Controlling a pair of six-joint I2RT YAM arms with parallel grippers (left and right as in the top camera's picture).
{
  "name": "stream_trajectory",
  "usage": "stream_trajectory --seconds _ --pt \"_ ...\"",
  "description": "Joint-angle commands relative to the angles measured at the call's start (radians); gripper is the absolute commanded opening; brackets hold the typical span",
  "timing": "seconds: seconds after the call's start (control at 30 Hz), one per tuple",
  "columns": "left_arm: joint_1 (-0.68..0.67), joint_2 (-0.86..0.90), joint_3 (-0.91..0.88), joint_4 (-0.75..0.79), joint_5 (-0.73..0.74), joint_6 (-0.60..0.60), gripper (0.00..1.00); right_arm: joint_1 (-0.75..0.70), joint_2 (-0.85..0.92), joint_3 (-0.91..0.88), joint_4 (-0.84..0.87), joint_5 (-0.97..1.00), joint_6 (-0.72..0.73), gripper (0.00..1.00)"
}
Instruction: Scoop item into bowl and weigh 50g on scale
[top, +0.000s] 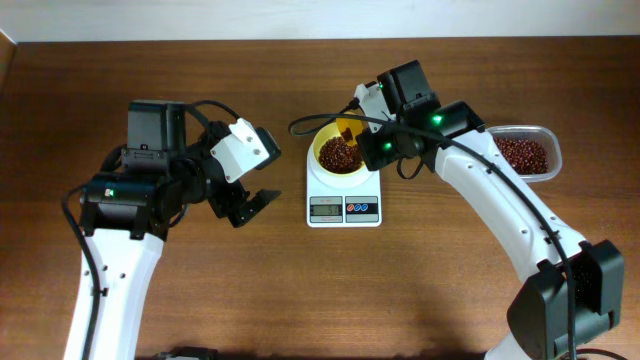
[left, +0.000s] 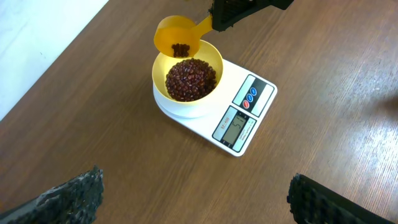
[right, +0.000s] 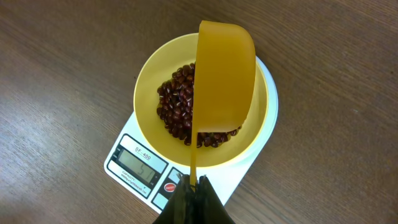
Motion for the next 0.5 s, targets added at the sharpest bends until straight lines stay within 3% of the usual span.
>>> stream_trajectory --seconds 0.0,0.47 --pt "-0.002 -0.006 0.015 0.001 0.0 -0.01 0.99 0.009 0.002 0.027 0.003 -0.01 -0.007 0.04" --pt "-0.002 -0.006 0.015 0.001 0.0 -0.01 0.99 0.009 0.002 0.027 0.003 -0.086 0.004 0.04"
